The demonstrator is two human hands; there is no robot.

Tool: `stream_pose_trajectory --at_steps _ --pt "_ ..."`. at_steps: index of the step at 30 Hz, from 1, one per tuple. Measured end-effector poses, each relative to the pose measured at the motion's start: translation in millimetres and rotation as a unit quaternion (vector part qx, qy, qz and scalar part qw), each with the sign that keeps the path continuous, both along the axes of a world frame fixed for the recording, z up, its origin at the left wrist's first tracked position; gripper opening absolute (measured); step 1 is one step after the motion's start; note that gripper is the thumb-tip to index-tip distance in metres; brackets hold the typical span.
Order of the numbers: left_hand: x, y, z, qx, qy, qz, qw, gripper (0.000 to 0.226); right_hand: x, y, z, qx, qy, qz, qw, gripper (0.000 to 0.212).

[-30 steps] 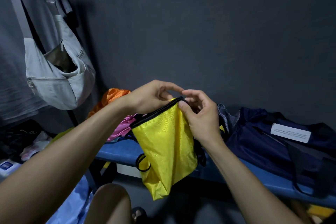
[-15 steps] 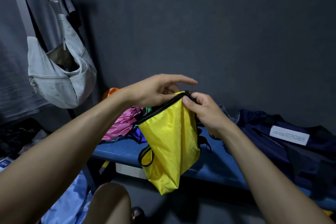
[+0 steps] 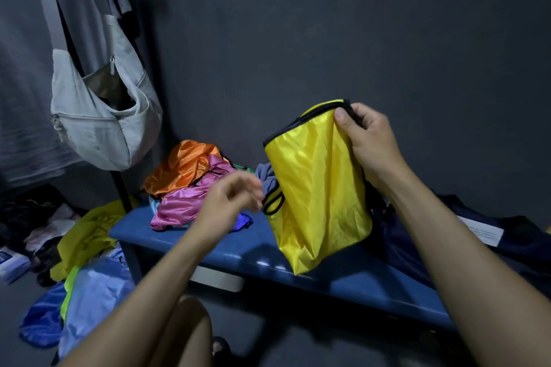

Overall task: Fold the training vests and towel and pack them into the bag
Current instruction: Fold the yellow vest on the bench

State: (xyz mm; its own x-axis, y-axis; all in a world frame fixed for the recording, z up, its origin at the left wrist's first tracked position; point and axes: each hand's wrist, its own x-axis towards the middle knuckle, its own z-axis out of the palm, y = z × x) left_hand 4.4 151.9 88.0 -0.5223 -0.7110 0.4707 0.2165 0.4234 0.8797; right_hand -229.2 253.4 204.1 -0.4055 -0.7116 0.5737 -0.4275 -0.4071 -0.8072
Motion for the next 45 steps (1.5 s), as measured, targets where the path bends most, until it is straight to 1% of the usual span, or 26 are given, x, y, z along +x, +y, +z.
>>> stream_pose_trajectory --at_steps 2,3,4,6,7,8,9,10,11,13,16,19,20,23,25,26,28,29,31,32,34,36,37,39,43,45 --pt "-2.9 15.4 -34.7 -0.019 -0.089 -0.082 0.992 0.031 -4.4 -2.0 8.3 -0.016 -0.013 -0.012 1.000 0.018" --pt "-7.8 21.6 -45.9 -0.034 -0.124 -0.112 0.985 0.040 -5.9 -3.5 11.5 -0.023 -0.018 -0.018 0.999 0.019" --pt "-15.6 26.7 -52.5 -0.049 -0.142 -0.128 0.980 0.054 -6.7 -5.7 13.3 -0.027 -0.022 -0.023 0.999 0.019" --pt "-37.6 32.0 -55.5 -0.050 -0.135 -0.125 0.982 0.082 -8.1 -10.5 15.4 -0.028 -0.039 -0.017 0.999 0.021" --pt "-49.0 33.2 -53.1 -0.032 -0.125 -0.117 0.985 0.085 -9.4 -12.7 16.2 -0.029 -0.055 -0.012 0.998 0.020" --pt "-59.7 31.7 -53.2 -0.006 -0.116 -0.109 0.987 0.076 -11.0 -14.2 17.1 -0.030 -0.071 -0.008 0.997 0.019" --pt "-69.7 28.3 -56.0 0.009 -0.120 -0.096 0.988 0.054 -13.9 -14.6 18.7 -0.031 -0.084 -0.008 0.996 0.019" --pt "-75.8 24.9 -58.8 0.010 -0.131 -0.076 0.988 0.025 -19.4 -14.7 20.5 -0.032 -0.091 -0.016 0.995 0.019" --pt "-77.8 21.0 -63.3 0.004 -0.144 -0.056 0.988 0.014 -26.1 -13.2 21.5 -0.031 -0.089 -0.031 0.995 0.020" --pt "-73.1 16.4 -70.3 -0.009 -0.160 -0.051 0.986 0.025 -41.6 -9.4 18.5 -0.022 -0.085 -0.060 0.994 0.021" --pt "-61.3 9.7 -66.7 -0.004 -0.168 -0.089 0.982 0.027 -61.2 -8.0 2.6 -0.006 -0.127 -0.087 0.988 0.021" --pt "-50.8 2.7 -65.9 0.026 -0.170 -0.117 0.978 0.069 -67.2 -14.0 -9.4 0.025 -0.133 -0.097 0.986 0.021" --pt "-46.8 2.6 -63.7 0.043 -0.163 -0.118 0.979 0.071 -68.9 -16.7 -11.5 0.032 -0.125 -0.107 0.986 0.021" --pt "-35.4 -1.7 -58.4 0.100 -0.092 -0.104 0.985 0.050 -76.5 -22.9 -17.2 0.046 -0.063 -0.167 0.983 0.026" --pt "-27.3 -11.1 -53.9 0.114 -0.046 -0.079 0.989 0.054 -79.6 -27.4 -27.4 0.083 -0.002 -0.205 0.975 0.030" --pt "-23.7 -15.3 -51.3 0.107 -0.044 -0.066 0.991 0.061 -80.8 -30.6 -34.4 0.102 0.007 -0.217 0.971 0.031" --pt "-17.7 -24.6 -51.7 0.082 -0.077 -0.063 0.992 0.070 -80.9 -38.0 -48.4 0.124 -0.006 -0.236 0.964 0.032" --pt "-14.3 -28.1 -53.0 0.079 -0.096 -0.064 0.990 0.066 -79.8 -41.9 -52.4 0.128 -0.022 -0.242 0.962 0.033" --pt "-8.6 -26.9 -54.4 0.083 -0.125 -0.075 0.986 0.047 -76.0 -50.1 -52.1 0.121 -0.056 -0.242 0.961 0.035" --pt "-8.1 -24.7 -55.6 0.083 -0.143 -0.085 0.983 0.044 -74.0 -54.2 -49.3 0.113 -0.069 -0.239 0.962 0.036" --pt "-11.1 -23.5 -63.4 0.048 -0.186 -0.060 0.979 0.059 -68.7 -60.9 -42.0 0.098 -0.082 -0.232 0.964 0.037" --pt "-17.7 -20.8 -71.0 -0.019 -0.218 0.008 0.976 0.061 -62.2 -65.2 -35.5 0.087 -0.078 -0.229 0.966 0.038" --pt "-20.4 -21.4 -74.3 -0.045 -0.223 0.049 0.973 0.057 -58.7 -66.3 -32.6 0.082 -0.071 -0.231 0.967 0.038" --pt "-22.5 -22.2 -77.3 -0.055 -0.207 0.112 0.970 0.043 -53.7 -66.8 -29.3 0.080 -0.059 -0.236 0.967 0.038" --pt "-21.4 -24.6 -73.2 -0.064 -0.168 0.167 0.969 0.012 -46.4 -63.9 -25.1 0.069 -0.063 -0.235 0.967 0.039" --pt "-20.7 -28.2 -69.2 -0.053 -0.147 0.202 0.967 0.013 -41.7 -61.7 -20.6 0.060 -0.070 -0.227 0.970 0.040"
